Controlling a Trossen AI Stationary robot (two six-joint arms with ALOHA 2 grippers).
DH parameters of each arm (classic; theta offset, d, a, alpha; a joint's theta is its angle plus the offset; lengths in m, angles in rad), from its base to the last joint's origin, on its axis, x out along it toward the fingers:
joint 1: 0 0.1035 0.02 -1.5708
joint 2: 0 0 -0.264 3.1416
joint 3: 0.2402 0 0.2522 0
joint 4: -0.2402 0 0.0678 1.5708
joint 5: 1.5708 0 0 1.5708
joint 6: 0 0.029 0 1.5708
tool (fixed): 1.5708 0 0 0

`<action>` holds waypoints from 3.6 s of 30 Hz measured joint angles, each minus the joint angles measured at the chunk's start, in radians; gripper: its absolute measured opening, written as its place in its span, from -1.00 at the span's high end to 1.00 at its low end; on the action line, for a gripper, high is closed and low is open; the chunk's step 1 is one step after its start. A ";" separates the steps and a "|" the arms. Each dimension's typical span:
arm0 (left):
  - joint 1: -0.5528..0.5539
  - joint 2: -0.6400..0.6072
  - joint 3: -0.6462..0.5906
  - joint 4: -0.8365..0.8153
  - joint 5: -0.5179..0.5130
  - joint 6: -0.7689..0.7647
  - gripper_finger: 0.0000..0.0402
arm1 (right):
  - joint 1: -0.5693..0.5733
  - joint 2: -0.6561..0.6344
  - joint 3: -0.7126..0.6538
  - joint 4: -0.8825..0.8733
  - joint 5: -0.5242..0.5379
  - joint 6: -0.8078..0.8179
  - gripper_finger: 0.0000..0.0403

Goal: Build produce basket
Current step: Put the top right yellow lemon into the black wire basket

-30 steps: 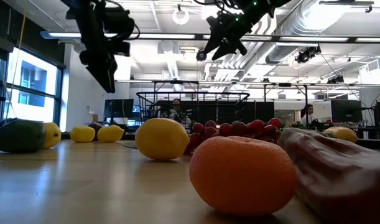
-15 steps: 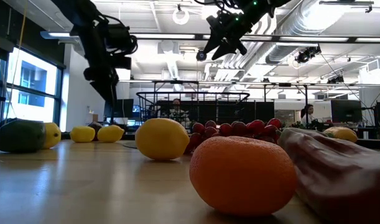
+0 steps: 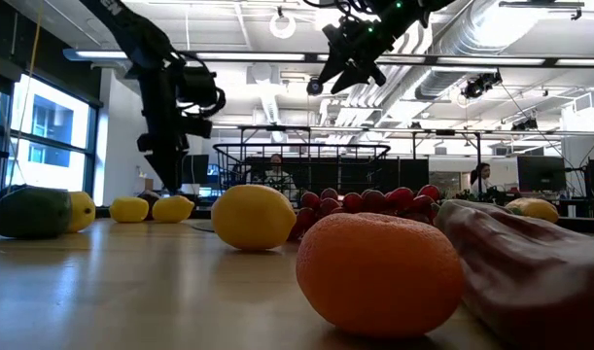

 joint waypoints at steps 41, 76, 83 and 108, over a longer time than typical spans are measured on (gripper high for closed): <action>0.000 0.125 0.001 -0.008 0.010 -0.035 0.08 | 0.002 0.000 0.000 0.000 -0.018 0.087 -0.05; -0.053 -0.324 0.120 0.019 0.007 -0.314 0.09 | -0.001 0.000 0.000 0.000 -0.018 0.082 -0.05; -0.111 -0.324 0.165 0.094 0.007 -0.320 0.09 | -0.001 0.000 0.000 0.000 0.019 0.083 -0.05; -0.212 -0.191 0.168 0.515 0.015 -0.542 0.09 | -0.076 0.000 0.000 0.000 0.096 0.029 -0.05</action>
